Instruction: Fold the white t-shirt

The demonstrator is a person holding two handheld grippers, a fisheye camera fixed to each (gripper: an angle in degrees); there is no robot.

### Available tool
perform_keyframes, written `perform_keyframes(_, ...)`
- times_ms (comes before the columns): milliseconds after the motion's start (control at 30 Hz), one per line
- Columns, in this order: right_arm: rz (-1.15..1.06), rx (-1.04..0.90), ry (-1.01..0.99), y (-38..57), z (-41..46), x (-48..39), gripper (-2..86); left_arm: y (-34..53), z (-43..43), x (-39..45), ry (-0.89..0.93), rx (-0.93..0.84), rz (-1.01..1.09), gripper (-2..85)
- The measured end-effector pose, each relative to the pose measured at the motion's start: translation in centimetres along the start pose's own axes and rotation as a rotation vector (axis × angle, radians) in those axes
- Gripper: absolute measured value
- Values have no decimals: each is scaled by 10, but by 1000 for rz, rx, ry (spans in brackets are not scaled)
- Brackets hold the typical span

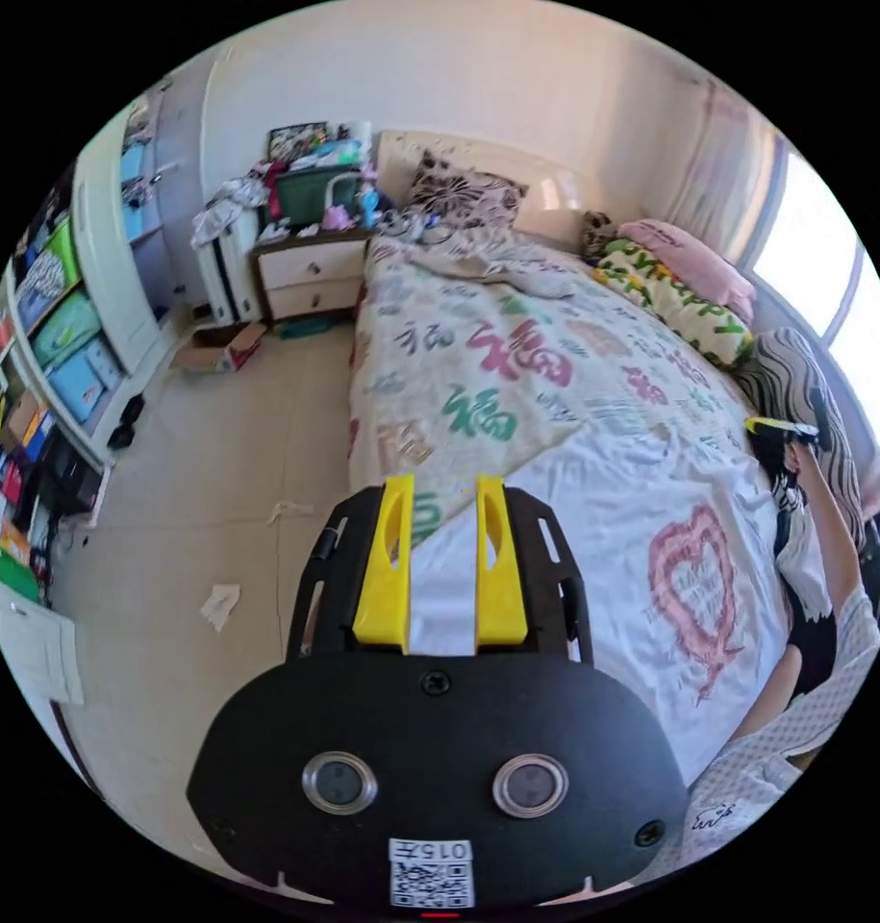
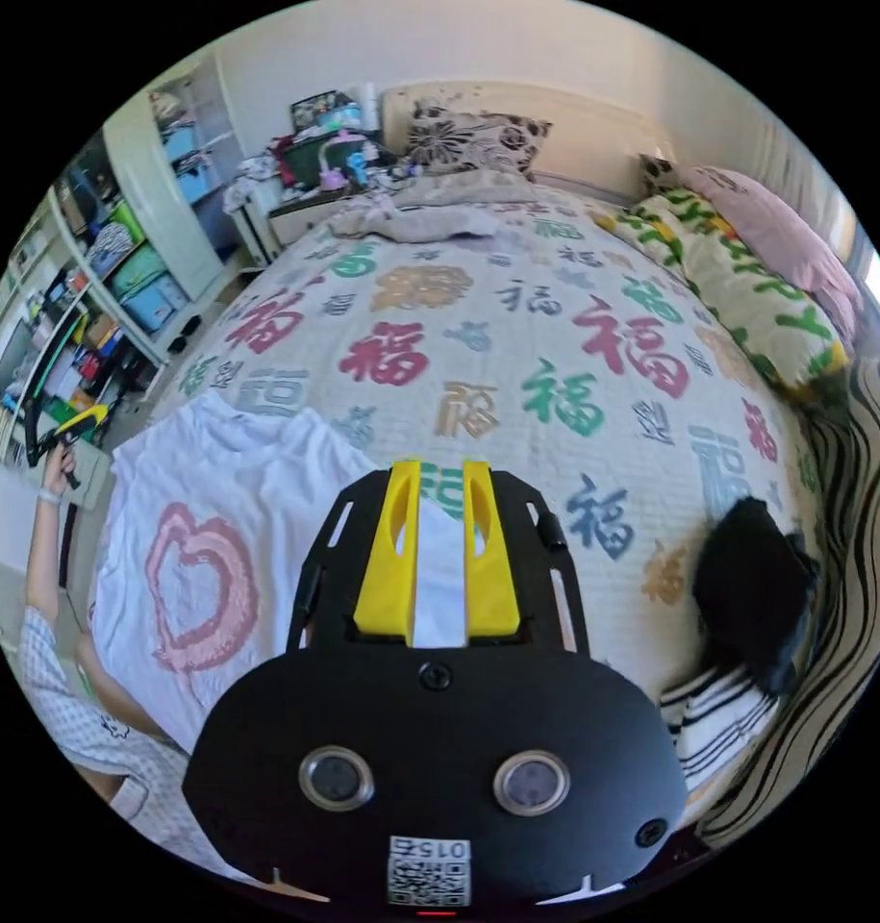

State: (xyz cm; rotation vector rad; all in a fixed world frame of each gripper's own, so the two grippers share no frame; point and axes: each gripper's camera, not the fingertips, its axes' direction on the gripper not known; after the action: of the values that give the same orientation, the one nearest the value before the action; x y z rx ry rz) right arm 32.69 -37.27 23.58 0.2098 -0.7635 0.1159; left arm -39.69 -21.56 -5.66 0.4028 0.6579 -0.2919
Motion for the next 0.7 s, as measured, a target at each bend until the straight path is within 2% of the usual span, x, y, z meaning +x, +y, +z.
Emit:
perform_keyframes(167, -100, -212, -1, -30, 68, -53, 93, -39, 86, 64, 60, -161, 114, 96)
perform_keyframes(300, -201, -278, 29, -26, 83, -72, 35, -36, 134, 83, 12, -313, 174, 58)
perform_keyframes(400, -211, -237, 104, -25, 75, -76, -1, -38, 129, 88, 17, -290, 206, 18)
perform_keyframes(567, -192, -181, 198, -18, 77, -85, -6, -37, 117, 85, -10, -206, 172, 12)
perform_keyframes(633, -177, -185, 201, -3, 86, -86, -2, -23, 130, 87, -50, -239, 193, 19)
perform_keyframes(700, -134, -157, 157, 9, 78, -80, 10, -12, 127, 89, -77, -198, 188, 31)
